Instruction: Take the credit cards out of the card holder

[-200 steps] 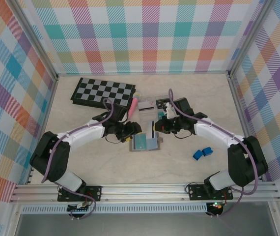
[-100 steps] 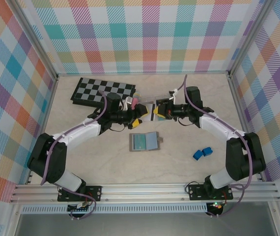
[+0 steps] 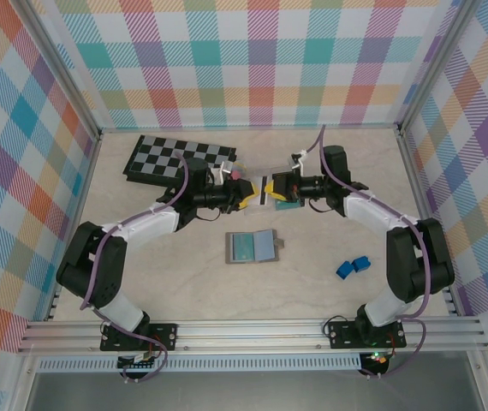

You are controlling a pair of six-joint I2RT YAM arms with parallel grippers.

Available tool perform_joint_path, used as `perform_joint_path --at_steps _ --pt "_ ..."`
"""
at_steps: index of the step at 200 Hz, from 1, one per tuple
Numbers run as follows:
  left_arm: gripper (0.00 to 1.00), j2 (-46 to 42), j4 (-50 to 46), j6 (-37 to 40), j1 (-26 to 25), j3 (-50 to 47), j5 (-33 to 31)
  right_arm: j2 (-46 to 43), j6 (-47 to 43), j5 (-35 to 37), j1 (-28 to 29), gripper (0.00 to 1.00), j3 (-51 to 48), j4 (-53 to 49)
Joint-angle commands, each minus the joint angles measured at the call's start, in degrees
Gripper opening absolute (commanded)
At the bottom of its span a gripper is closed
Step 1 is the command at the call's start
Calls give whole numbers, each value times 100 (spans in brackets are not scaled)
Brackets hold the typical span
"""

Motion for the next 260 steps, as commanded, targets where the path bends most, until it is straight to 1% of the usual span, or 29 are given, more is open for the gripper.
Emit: perform_joint_path --at_steps 1,12,18,22,32,43,52,56,66,73,91,108,124,136,145,158,172,188,202,228,244,260 --pt "16 106 285 45 100 125 73 69 -7 -215 -51 2 87 374" --pt "10 128 246 117 123 121 54 82 -186 -164 -86 5 162 101" --pt "7 138 171 190 136 130 50 76 -304 -128 -111 9 201 -100" --pt "5 133 83 272 135 142 33 74 -392 -82 -129 14 230 -263" --pt "0 100 -262 604 140 207 -45 27 -650 71 -181 33 307 -707" --pt "0 19 -937 1156 132 351 -268 -69 -991 296 -254 51 357 -1177" --pt "0 -58 -1679 1731 120 540 -599 -171 -1253 573 -344 62 374 -1534" --pt "0 -92 -1974 1997 97 622 -790 -215 -1345 683 -395 65 370 -1652" --pt "0 -96 -2685 2625 8 866 -1291 -307 -1532 870 -536 72 357 -1865" --pt "0 -28 -3130 2959 -36 1072 -1529 -357 -1640 989 -653 76 361 -2013" --pt "0 250 -4029 3605 -101 1605 -1774 -416 -2012 1340 -877 84 424 -2411" --pt "0 425 -4447 4137 -175 1975 -2136 -457 -2311 1726 -999 91 488 -2687" --pt "0 498 -4598 4796 -265 2239 -2467 -546 -2450 2002 -1085 99 436 -2752" --pt "0 509 -4603 5423 -354 2375 -2743 -657 -2515 2138 -1133 100 351 -2711" --pt "0 560 -4733 5871 -393 2554 -2833 -714 -2524 2320 -1175 100 322 -2745" --pt "0 724 -5043 6287 -418 2924 -3135 -752 -2574 2557 -1243 100 322 -2875" --pt "0 900 -5235 6696 -422 3226 -3355 -773 -2577 2548 -1328 100 280 -2863" --pt "0 933 -5032 7644 -467 3208 -3079 -805 -2569 2525 -1347 100 196 -2762" --pt "0 895 -4809 8178 -512 3153 -3165 -789 -2568 2539 -1347 100 177 -2742" --pt "0 1149 -5108 9134 -513 3614 -3253 -736 -2529 2622 -1356 100 179 -2778" --pt "0 1206 -4982 9793 -508 3642 -3205 -693 -2522 2714 -1356 100 233 -2872" --pt "0 1398 -5293 10432 -510 3896 -3218 -707 -2533 2784 -1356 100 252 -2943"
